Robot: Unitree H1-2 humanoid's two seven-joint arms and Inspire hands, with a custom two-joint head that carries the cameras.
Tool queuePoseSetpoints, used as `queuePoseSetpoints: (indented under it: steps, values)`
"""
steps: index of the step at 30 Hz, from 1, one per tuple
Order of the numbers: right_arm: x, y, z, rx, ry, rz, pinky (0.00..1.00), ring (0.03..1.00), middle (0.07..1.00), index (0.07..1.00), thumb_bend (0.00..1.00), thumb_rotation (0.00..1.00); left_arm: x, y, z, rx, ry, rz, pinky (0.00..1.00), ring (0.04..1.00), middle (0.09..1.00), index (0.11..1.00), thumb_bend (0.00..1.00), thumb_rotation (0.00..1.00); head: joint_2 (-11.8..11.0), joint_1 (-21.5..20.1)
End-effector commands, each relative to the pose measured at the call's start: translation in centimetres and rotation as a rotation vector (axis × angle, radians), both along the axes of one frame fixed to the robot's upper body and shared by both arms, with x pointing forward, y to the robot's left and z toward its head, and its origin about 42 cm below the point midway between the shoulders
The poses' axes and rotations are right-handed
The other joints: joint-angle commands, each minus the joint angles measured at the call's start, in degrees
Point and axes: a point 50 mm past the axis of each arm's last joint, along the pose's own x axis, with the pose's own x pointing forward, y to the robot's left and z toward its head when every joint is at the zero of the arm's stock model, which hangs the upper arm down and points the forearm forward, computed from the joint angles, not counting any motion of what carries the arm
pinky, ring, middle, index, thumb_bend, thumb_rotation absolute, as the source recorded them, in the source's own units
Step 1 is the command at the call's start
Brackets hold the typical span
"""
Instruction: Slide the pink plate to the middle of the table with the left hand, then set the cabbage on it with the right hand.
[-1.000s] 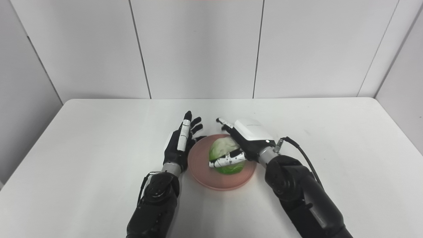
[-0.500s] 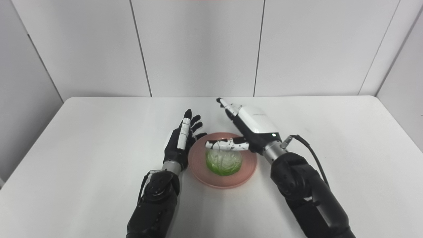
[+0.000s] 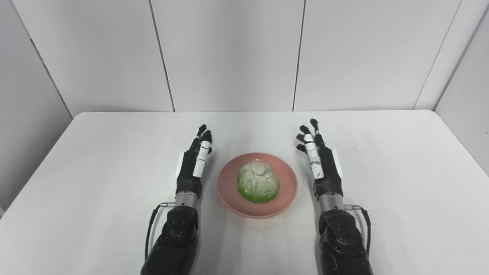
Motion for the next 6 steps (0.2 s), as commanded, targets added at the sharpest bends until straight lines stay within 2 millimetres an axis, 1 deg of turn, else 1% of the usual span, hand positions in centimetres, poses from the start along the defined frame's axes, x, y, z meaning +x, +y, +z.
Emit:
queuePoseSetpoints:
  steps: [1,2,3,6]
  values:
    - [0.4,0.2,1.3,-0.027,-0.102,-0.023,0.96,0.916,0.899,0.961,0.83,1.0,-0.2,0.5,0.1,0.022,-0.028,0.001,0.91,0.928,0.94,0.927,0.82,0.95,0.0,0.0]
    - [0.3,0.2,1.0,-0.039,-0.099,-0.026,0.97,0.917,0.895,0.968,0.84,1.0,-0.3,0.7,0.0,0.029,-0.017,0.0,0.92,0.937,0.945,0.935,0.84,0.96,0.1,0.1]
    - [0.3,0.1,0.8,-0.045,-0.097,-0.027,0.97,0.917,0.895,0.969,0.84,1.0,-0.3,0.8,-0.1,0.034,-0.011,-0.001,0.93,0.938,0.946,0.936,0.84,0.96,0.1,0.1]
    - [-0.1,0.2,0.0,0.008,-0.049,0.003,1.0,0.934,0.911,0.984,0.85,1.0,-0.4,1.4,-0.4,0.051,0.027,-0.01,0.96,0.949,0.949,0.949,0.87,0.99,0.1,0.1]
